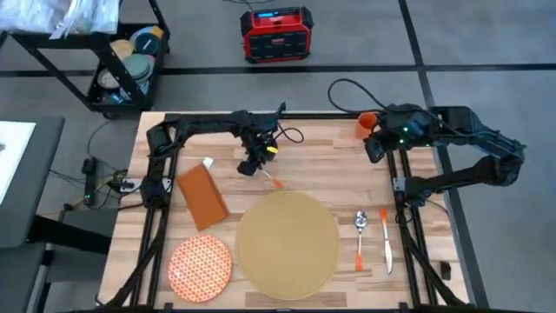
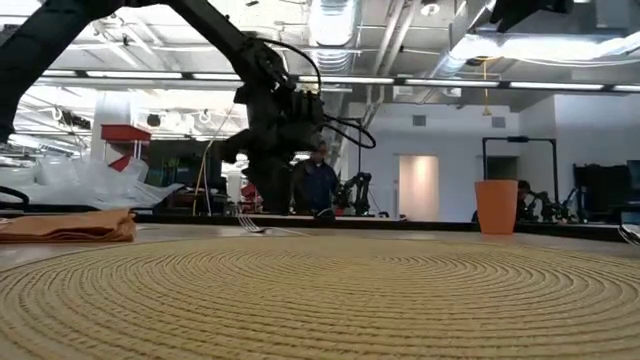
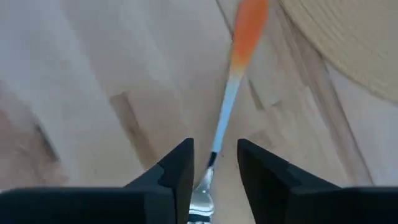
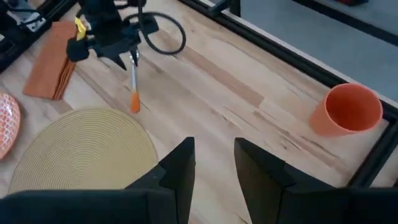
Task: Set table place
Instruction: Put the fork on the orange table napkin, then put the table knife on the placemat
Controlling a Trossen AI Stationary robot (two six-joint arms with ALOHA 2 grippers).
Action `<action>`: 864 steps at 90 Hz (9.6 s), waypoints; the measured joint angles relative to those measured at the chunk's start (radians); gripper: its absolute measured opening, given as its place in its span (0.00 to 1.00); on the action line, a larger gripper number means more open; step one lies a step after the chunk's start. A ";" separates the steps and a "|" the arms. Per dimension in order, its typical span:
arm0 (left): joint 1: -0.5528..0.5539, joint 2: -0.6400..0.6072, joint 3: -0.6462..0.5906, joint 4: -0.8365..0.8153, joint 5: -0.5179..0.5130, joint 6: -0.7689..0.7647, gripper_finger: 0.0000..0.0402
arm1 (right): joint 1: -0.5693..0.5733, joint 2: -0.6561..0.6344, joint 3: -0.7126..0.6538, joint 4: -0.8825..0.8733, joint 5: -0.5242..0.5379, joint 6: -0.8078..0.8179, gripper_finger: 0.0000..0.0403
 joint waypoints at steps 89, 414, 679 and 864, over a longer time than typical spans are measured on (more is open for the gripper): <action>-0.112 -0.082 -0.009 -0.198 -0.152 -0.144 0.00 | 0.123 -0.003 0.000 0.123 0.071 0.061 0.25; -0.211 -0.772 -0.418 0.421 0.028 -0.983 0.10 | 0.963 0.301 -0.660 -0.010 -0.181 1.647 0.25; -0.194 -0.771 -0.421 0.427 -0.005 -0.826 0.10 | 0.427 0.133 -0.882 0.258 -0.196 1.208 0.00; -0.139 -0.769 -0.422 0.394 -0.054 -0.860 0.11 | -0.166 0.589 -0.658 0.668 -0.137 0.288 0.00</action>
